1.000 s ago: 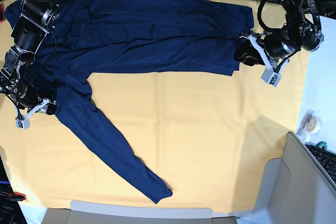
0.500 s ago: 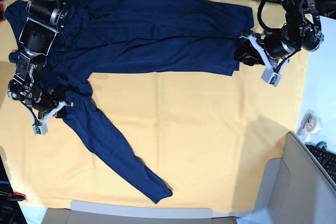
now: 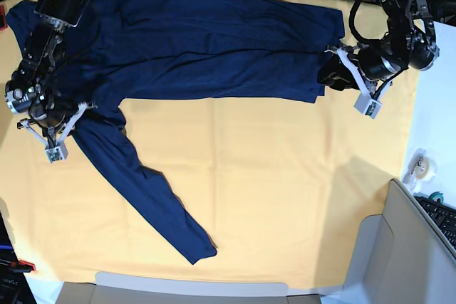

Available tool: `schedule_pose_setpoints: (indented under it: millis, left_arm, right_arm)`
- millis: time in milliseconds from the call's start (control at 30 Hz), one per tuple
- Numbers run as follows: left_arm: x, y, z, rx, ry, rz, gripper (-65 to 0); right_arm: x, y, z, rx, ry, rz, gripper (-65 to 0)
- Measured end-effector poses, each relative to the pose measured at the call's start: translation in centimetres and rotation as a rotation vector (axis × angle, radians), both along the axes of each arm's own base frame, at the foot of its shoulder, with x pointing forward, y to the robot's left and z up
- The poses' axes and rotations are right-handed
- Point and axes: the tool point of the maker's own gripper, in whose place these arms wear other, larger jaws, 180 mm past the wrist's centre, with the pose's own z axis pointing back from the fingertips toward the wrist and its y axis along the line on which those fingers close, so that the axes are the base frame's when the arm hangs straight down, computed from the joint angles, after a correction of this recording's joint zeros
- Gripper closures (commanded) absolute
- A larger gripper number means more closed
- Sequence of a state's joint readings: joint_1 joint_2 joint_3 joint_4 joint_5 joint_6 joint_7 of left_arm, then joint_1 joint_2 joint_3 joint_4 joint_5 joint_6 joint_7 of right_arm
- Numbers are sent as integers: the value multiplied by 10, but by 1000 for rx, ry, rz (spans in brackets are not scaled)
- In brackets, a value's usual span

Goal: Fold the T-shirt properly
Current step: 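Move the right gripper to the loose sleeve and grasp its cuff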

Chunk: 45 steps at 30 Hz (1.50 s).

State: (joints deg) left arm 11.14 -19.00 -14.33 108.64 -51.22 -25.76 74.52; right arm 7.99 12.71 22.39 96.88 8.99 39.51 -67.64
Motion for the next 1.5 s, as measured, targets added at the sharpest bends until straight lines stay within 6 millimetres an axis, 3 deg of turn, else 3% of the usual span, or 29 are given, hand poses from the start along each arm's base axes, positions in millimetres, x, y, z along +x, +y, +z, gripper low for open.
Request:
schedule_pose_setpoints:
  millis: [67,167,333,467,733,967,1233,1300,1500]
  left_arm:
    - [0,2,-1,13,5,1,-188]
    - [-1,1,-1,7,6,1,-175]
    - [-1,0,-1,5,5,-2,-175]
    - [1,0,0,3,-2,2,-175]
    - [0,-1,-1,1,-1,-1,-175]
    - [0,0,-1,1,-1,1,-175]
    - [1,0,0,1,-2,1,-175]
    - [0,0,-1,1,-1,1,-176]
    - [0,0,-1,1,0,0,-176]
  right_arm:
    - [-20,15,14,-41,-39,32,0]
    - [-58,31,20,-89,-33,68,0]
    - [-103,50,-16,6,81,93,0]
    - [-131,71,-31,127,138,132,0]
    - [-133,99,-29,255,116,174,0]
    - [-144,143,-37,325,159,281,0]
    - [-148,142,-40,323,176,280,0]
    - [-149,142,-41,325,179,280,-43]
    - [-153,142,-43,325,190,279,-304]
